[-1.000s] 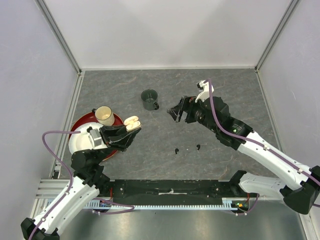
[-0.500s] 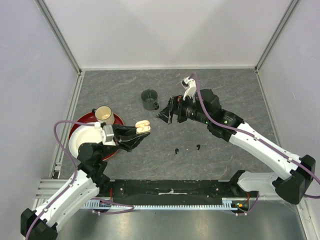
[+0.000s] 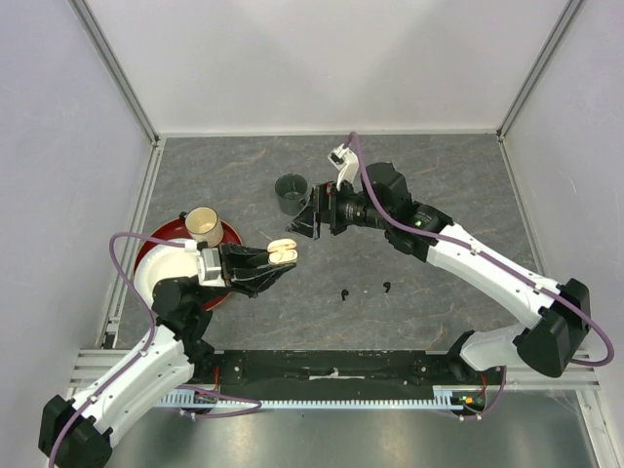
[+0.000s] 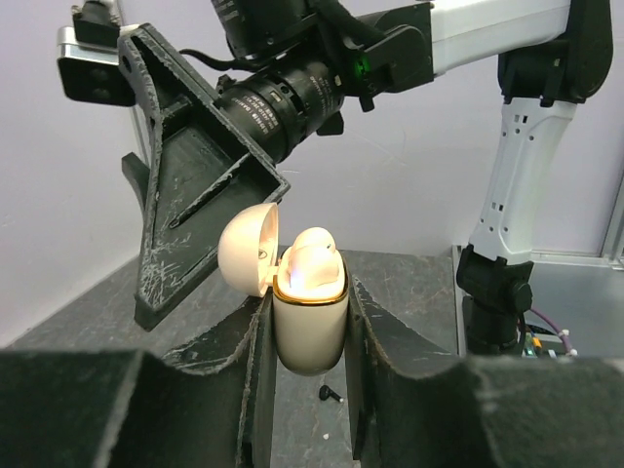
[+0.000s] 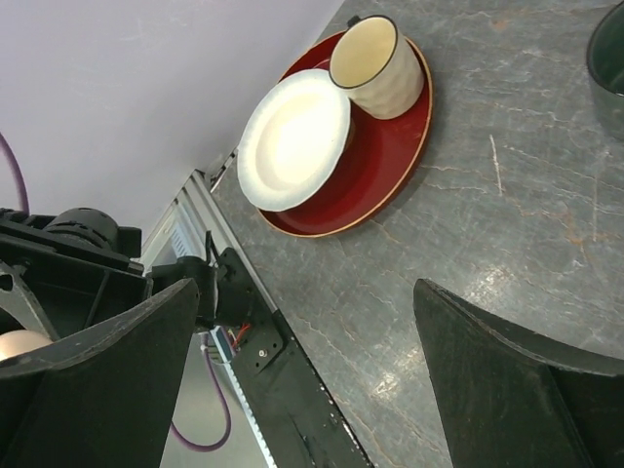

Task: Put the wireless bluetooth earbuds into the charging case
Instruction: Close the charging case.

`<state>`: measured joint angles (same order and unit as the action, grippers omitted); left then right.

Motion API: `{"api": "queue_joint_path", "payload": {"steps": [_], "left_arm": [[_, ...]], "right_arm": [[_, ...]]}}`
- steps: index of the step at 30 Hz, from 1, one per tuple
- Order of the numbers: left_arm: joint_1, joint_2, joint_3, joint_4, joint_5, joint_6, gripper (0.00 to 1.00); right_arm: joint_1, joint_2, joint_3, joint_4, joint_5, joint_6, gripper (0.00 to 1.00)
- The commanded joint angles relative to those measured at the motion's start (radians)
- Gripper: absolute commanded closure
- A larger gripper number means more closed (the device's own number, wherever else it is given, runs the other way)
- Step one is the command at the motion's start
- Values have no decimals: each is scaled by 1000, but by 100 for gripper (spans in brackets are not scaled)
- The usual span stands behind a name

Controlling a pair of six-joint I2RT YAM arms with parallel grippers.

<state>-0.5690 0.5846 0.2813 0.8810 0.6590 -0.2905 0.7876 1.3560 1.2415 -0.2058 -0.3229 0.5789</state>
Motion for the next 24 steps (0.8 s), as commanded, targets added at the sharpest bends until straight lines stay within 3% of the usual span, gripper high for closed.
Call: {"api": "queue_joint_path", "payload": {"steps": [1,16,24], "left_arm": [[0,15,4,65,56,-19,98],[-2,63,9,72,51,-38,98],[-2,80,10,79,41,-56,98]], "right_arm": [[-2,20,44,83,-99,-5,2],[2,-31,-40,117,-214,-37,2],[2,-98,-102,100,-199,-57,2]]}}
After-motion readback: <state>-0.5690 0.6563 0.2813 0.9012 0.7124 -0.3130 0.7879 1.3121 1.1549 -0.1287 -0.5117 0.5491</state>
